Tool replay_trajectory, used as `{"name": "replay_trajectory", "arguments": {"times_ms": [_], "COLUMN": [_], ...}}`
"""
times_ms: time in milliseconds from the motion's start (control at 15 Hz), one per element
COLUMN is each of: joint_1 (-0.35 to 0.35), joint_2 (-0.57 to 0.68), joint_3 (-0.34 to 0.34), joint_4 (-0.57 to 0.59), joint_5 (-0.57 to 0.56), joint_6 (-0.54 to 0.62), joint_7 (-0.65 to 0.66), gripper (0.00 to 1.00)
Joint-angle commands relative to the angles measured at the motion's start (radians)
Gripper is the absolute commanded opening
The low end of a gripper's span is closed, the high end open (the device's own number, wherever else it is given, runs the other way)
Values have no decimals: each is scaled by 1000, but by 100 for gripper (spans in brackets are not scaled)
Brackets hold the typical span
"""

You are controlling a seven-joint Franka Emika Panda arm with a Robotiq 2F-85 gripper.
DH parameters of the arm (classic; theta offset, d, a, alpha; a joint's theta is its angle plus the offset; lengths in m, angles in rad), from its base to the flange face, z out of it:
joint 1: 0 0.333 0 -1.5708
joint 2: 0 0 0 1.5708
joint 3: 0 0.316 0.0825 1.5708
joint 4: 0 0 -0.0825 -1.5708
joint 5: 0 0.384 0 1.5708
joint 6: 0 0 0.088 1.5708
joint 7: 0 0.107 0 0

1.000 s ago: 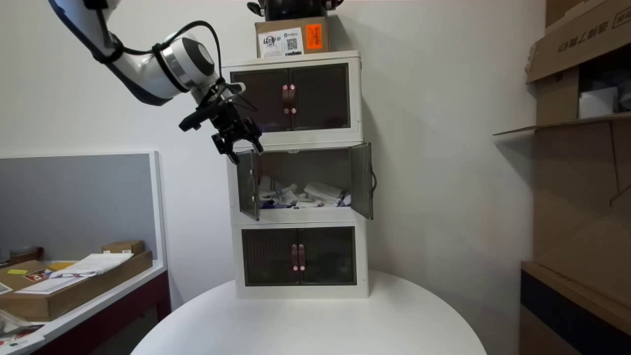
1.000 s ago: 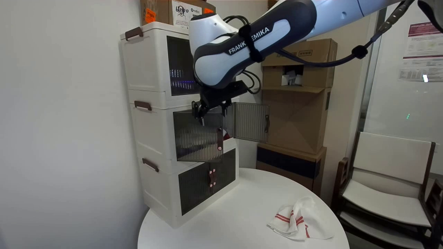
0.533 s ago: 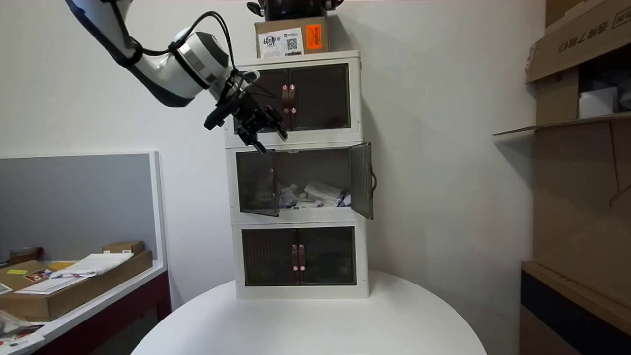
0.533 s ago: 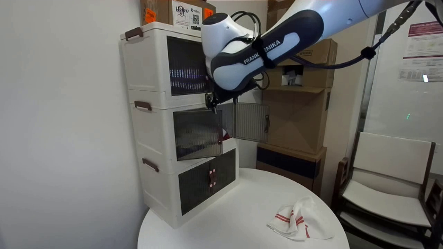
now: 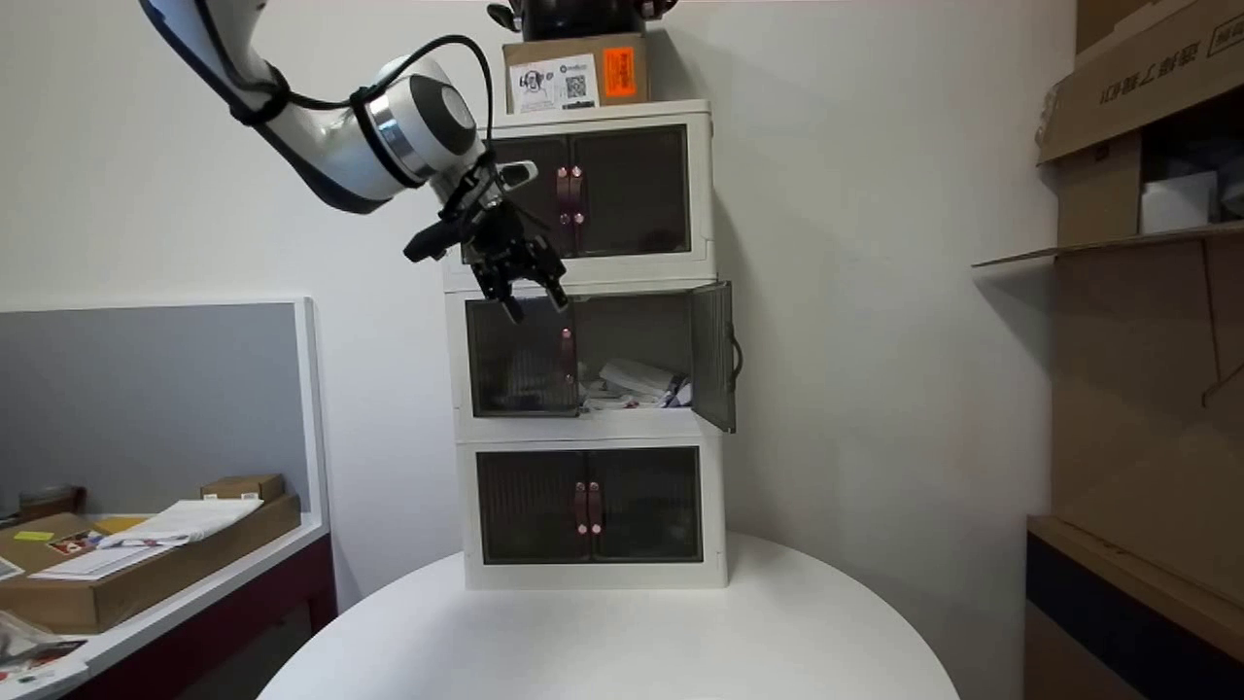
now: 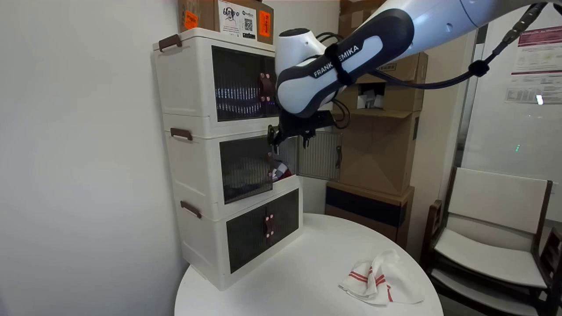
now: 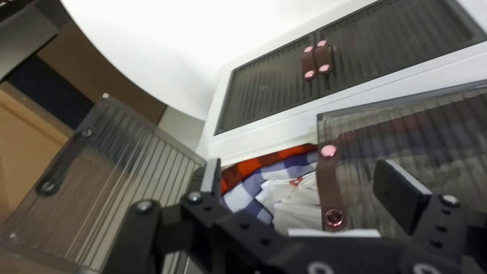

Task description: Move the middle left cabinet door

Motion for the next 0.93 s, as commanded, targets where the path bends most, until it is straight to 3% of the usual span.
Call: {"name": "replay_trajectory", "arguments": {"times_ms": [0, 333, 600, 867], "joint_1": [-6, 9, -21, -39], "joint_2": [-115, -130, -88, -21], "joint_3": [3, -14, -15, -12], "joint_4": [-153, -235, -268, -252], "joint_5": [234, 510, 398, 267], "joint_6": [113, 174, 244, 374], "joint_7": [-213, -599, -652, -606], "gripper": [100, 100, 100, 100]}}
